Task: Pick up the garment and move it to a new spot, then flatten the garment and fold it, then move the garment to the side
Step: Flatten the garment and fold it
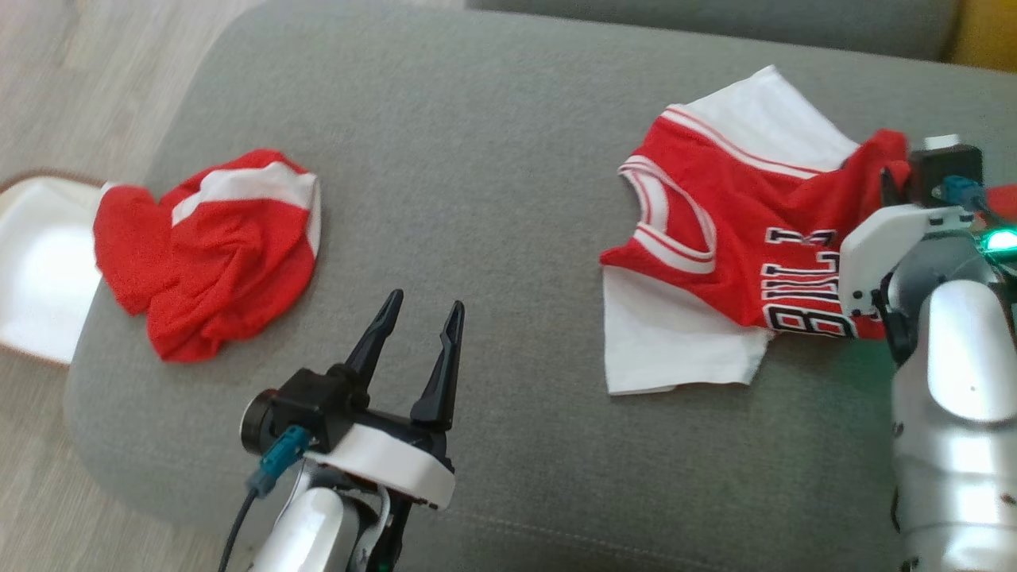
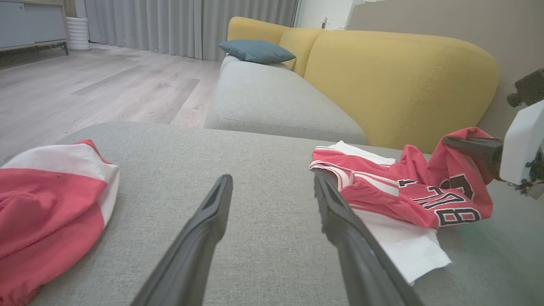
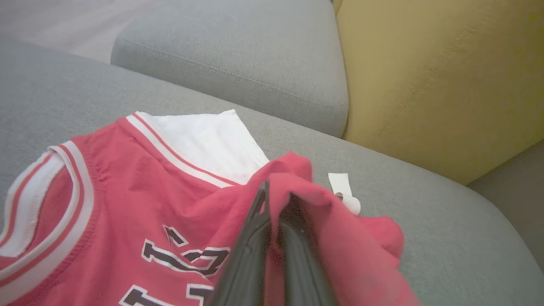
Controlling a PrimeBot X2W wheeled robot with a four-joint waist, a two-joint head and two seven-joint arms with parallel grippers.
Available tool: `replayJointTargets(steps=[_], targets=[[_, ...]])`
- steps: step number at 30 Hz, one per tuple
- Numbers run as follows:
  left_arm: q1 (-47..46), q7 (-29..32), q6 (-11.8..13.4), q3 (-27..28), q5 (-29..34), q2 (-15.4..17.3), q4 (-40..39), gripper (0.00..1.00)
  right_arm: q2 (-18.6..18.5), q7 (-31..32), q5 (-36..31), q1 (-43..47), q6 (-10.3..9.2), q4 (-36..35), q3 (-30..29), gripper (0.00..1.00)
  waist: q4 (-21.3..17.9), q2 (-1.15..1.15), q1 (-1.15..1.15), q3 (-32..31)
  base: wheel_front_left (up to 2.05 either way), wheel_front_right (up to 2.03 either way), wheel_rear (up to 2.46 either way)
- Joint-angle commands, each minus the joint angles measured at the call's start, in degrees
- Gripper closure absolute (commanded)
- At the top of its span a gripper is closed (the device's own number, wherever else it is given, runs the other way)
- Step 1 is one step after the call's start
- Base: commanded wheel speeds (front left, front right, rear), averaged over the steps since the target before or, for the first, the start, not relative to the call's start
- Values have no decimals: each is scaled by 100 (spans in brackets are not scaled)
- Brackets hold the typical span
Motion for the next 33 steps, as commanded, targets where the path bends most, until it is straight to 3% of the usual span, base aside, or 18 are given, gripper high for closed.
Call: replayJointTargets(steps=[1,3,4,5,15,19,24,33], targets=[[-251,-70,-22,159,-42,18,-175,0,-44,-103,-175,-312,-4,-15,78,100,143,0,0,142,0,0,0],[-289,-70,-28,166,-59,18,-189,0,-78,-231,-426,-517,-4,323,-16,100,203,0,0,225,0,0,0],[-306,-70,-33,167,-68,18,-197,0,-111,-309,-571,-611,-4,457,-54,70,225,0,0,267,0,0,0],[-322,-70,-37,165,-73,18,-208,0,-125,-414,-700,-710,-4,574,-112,0,241,0,0,313,0,0,0],[-414,-70,-35,208,-67,18,-176,0,-46,-1163,-1137,-1125,-4,1633,-555,0,103,0,0,333,0,0,0],[-363,-70,-4,267,-48,18,-168,0,-23,-1640,-890,-1023,-4,1769,-603,0,-86,0,0,115,0,0,0],[-235,-70,42,364,-20,18,-174,0,-19,-2117,-57,-733,-4,2016,-87,0,-418,0,0,-180,0,0,0],[1,-70,138,413,-12,18,-255,0,-18,-2450,1372,674,-4,680,528,0,-930,0,0,-560,0,0,0]])
